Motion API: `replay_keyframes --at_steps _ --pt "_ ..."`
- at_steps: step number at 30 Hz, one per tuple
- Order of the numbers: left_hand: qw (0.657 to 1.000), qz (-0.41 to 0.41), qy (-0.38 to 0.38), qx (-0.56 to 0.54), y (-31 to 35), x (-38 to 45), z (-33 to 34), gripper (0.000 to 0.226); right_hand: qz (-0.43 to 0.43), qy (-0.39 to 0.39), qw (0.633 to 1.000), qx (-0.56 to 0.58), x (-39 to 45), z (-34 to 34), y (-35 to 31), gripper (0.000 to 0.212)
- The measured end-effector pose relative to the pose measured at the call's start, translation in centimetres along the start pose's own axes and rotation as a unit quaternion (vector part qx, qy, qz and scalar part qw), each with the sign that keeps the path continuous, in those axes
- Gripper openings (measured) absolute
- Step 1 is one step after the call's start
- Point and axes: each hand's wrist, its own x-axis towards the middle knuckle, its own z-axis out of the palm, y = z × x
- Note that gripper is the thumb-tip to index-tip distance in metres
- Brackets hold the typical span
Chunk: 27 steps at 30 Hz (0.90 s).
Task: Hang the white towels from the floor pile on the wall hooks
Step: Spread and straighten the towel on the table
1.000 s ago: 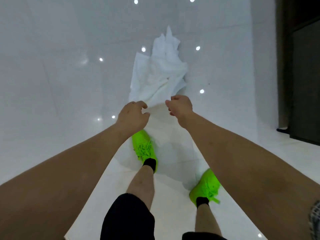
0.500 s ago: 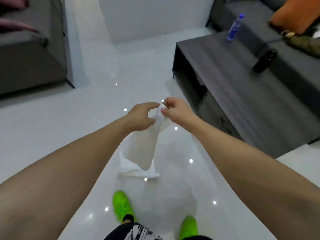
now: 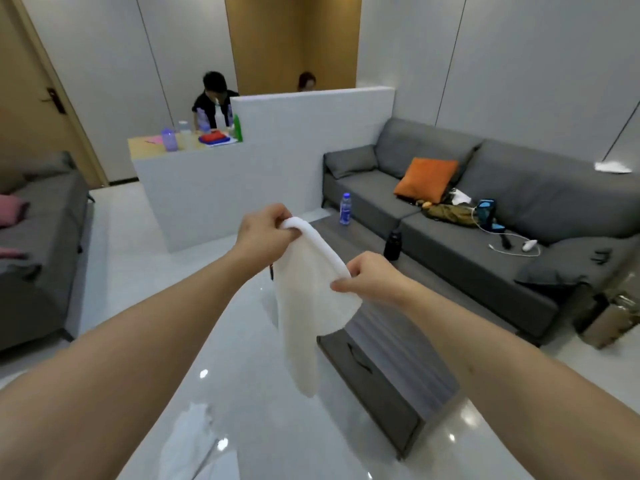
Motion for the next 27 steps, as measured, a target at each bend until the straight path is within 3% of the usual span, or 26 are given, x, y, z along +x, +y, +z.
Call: replay_keyframes --at_steps 4,6,9,11,14,18,20,22,24,27 --pt "0.992 -0.038 0.095 -0.077 3.9 3.2 0.8 0.002 0.012 0.053 0.998 -0.016 -1.2 -4.9 3.0 0.012" --pt "0.99 -0.041 0.082 -0.105 5.6 5.0 2.1 0.008 0.0 0.124 0.992 0.002 -1.3 -7.6 4.1 0.009" --pt "0.989 0.008 -0.108 -0.104 8.3 7.3 6.0 0.046 -0.036 0.237 0.969 0.065 -0.6 -12.0 4.7 0.01" --pt "0.958 0.052 -0.263 -0.105 10.7 8.0 9.6 0.064 -0.064 0.286 0.95 0.104 -0.1 -14.9 4.7 0.007" --pt "0.906 0.073 -0.391 -0.147 14.0 9.1 15.9 0.05 -0.065 0.309 0.942 0.113 0.9 -18.7 5.5 0.008" --pt "0.908 0.051 -0.352 -0.221 18.0 12.7 22.8 0.021 -0.015 0.318 0.945 0.082 1.8 -24.0 10.0 0.031" --pt "0.918 0.046 -0.31 -0.244 20.0 15.8 24.7 0.018 0.022 0.271 0.961 0.051 1.8 -26.8 13.1 0.042" --pt "0.924 0.043 -0.27 -0.269 21.6 19.0 25.9 0.019 0.083 0.234 0.968 -0.041 2.5 -29.1 16.2 0.031" --pt "0.926 0.048 -0.253 -0.276 22.7 21.9 26.9 0.019 0.124 0.257 0.953 -0.099 3.8 -31.2 18.3 0.013" --pt "0.934 0.077 -0.27 -0.221 23.5 24.6 28.7 0.019 0.098 0.333 0.937 -0.034 6.4 -34.0 19.0 0.004"
